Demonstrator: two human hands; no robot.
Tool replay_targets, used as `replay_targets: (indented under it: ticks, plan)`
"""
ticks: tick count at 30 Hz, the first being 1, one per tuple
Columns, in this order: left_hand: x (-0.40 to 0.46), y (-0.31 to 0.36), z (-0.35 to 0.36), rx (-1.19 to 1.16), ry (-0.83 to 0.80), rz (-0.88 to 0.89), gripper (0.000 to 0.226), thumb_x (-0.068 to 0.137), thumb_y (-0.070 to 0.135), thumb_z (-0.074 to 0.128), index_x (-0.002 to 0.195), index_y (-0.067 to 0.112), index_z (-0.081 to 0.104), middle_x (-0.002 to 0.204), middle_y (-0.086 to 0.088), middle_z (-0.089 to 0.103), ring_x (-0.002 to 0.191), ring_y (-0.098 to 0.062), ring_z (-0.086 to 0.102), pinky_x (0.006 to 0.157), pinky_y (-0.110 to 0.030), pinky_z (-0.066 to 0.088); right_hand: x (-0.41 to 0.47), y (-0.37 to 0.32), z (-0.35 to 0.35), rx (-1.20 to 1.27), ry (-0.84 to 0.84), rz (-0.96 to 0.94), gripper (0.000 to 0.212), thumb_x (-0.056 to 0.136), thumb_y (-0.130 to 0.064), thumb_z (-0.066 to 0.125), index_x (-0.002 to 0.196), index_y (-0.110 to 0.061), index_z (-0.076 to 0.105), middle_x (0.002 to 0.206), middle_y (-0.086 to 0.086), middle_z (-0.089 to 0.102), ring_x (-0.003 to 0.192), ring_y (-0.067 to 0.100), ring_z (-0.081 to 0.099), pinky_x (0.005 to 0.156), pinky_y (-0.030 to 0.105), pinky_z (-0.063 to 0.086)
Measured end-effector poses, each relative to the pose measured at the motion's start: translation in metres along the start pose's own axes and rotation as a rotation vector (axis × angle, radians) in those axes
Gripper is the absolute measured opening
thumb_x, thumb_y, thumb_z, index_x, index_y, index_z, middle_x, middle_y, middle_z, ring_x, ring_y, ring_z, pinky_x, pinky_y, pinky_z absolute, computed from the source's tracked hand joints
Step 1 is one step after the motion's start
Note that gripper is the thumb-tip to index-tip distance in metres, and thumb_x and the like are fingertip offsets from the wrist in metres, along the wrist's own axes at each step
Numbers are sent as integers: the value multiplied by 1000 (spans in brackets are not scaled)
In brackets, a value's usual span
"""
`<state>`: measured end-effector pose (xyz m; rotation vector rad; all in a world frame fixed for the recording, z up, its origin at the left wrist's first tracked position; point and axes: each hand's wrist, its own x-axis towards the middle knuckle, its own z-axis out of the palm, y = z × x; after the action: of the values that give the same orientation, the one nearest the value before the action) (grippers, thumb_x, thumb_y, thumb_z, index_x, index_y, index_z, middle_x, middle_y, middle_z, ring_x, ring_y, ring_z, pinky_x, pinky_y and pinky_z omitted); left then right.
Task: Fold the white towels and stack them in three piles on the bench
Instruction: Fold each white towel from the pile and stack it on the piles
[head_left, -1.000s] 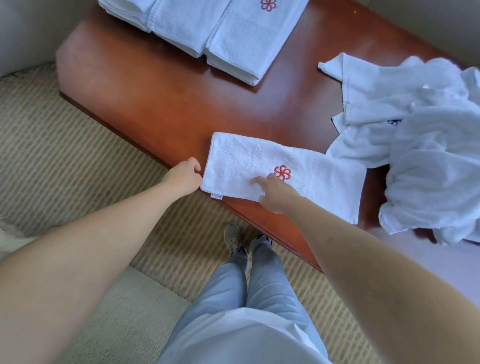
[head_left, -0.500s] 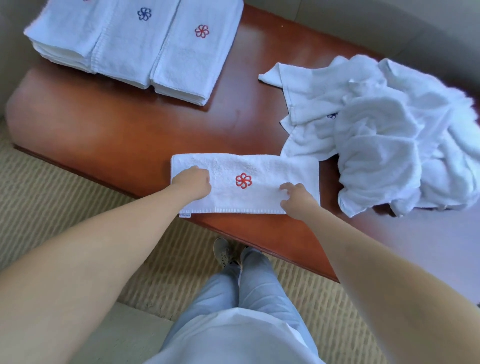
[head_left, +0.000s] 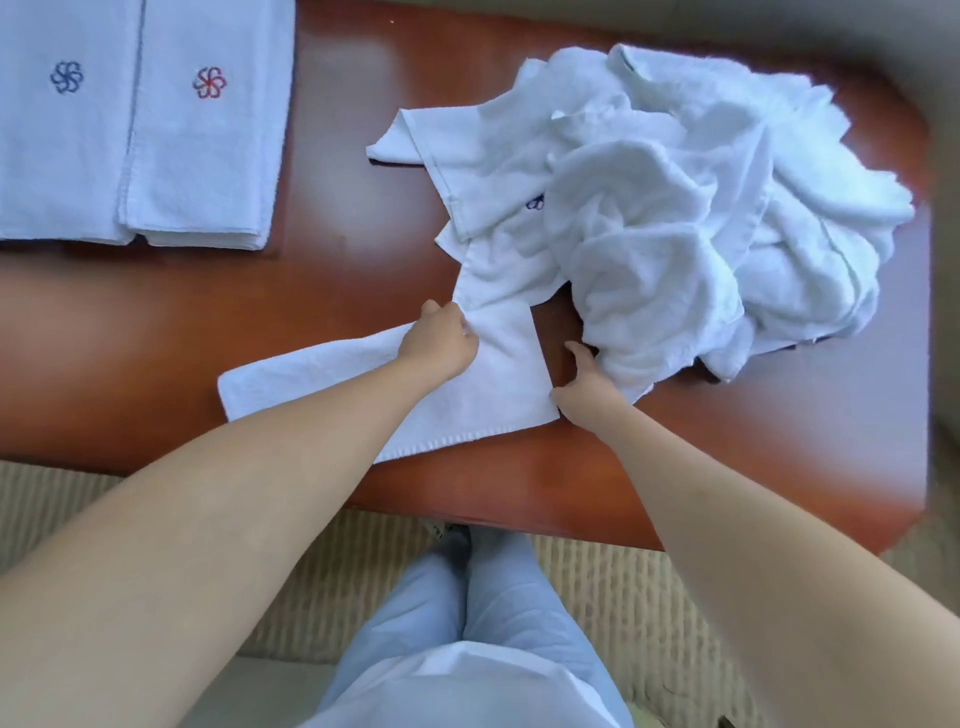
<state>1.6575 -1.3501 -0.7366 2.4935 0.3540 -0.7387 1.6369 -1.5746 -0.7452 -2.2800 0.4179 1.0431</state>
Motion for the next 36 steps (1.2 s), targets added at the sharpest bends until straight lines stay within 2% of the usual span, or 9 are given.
replay_targets:
  ticks: [5,8,13,18,21,23,27,31,36]
  plan:
    - [27,35,4,269,-60,175,38,99,28,56,136,26,51,139,-7,44,128,-32,42,97,-42,40,3,1,-10,-35,-51,11,42,86,-26,66,125,-23,50,110,10,65,106,29,65,92,37,55]
    - [41,43,1,374,-59,114,42,94,23,60,134,20,45,134,-12,46,121,-37,49,93,-42,40,8,-3,-9,-70,-126,21,36,86,-26,66,118,-21,50,111,7,61,104,27,64,92,38,57]
    - [56,59,-17,357,-276,100,41,87,13,59,126,18,48,115,-9,58,93,-31,59,69,-34,47,14,-8,-8,65,-224,101,33,89,-25,70,112,-22,46,113,5,51,106,26,61,96,39,56]
    - [60,63,-35,323,-402,218,23,85,18,67,108,23,66,100,4,62,91,-21,57,69,-30,48,19,-6,-14,-19,-135,-32,63,78,-32,81,127,-32,42,98,2,53,90,20,58,60,25,42]
    - [53,60,-50,169,-480,210,15,82,15,67,91,28,66,87,9,60,77,-15,54,63,-28,43,22,-12,-15,-12,-194,-87,76,76,-32,83,140,-35,42,102,3,54,91,22,60,70,29,49]
    - [45,58,-64,96,-506,197,17,81,14,70,90,28,67,86,8,62,75,-13,54,65,-30,43,21,-20,-15,-132,-247,-93,65,78,-35,83,135,-30,53,116,5,48,97,24,60,80,34,54]
    - [27,45,-101,-82,-449,153,18,81,10,74,93,22,68,88,1,65,76,-16,54,68,-33,40,12,-44,-20,-133,-328,-138,35,81,-27,79,112,-16,67,111,4,57,98,26,62,78,32,53]
    - [6,21,-150,-259,-277,101,22,84,6,73,103,15,68,110,-13,74,90,-18,63,79,-34,46,-4,-94,-43,-44,-352,-217,31,85,-17,69,116,-15,63,104,8,68,83,20,68,71,32,56]
    - [-31,-24,-217,-469,-36,73,28,88,10,72,115,17,73,111,-2,77,107,-20,71,96,-40,54,-32,-186,-64,-130,-215,-388,25,89,-13,63,114,-9,59,105,12,68,71,22,73,48,19,50]
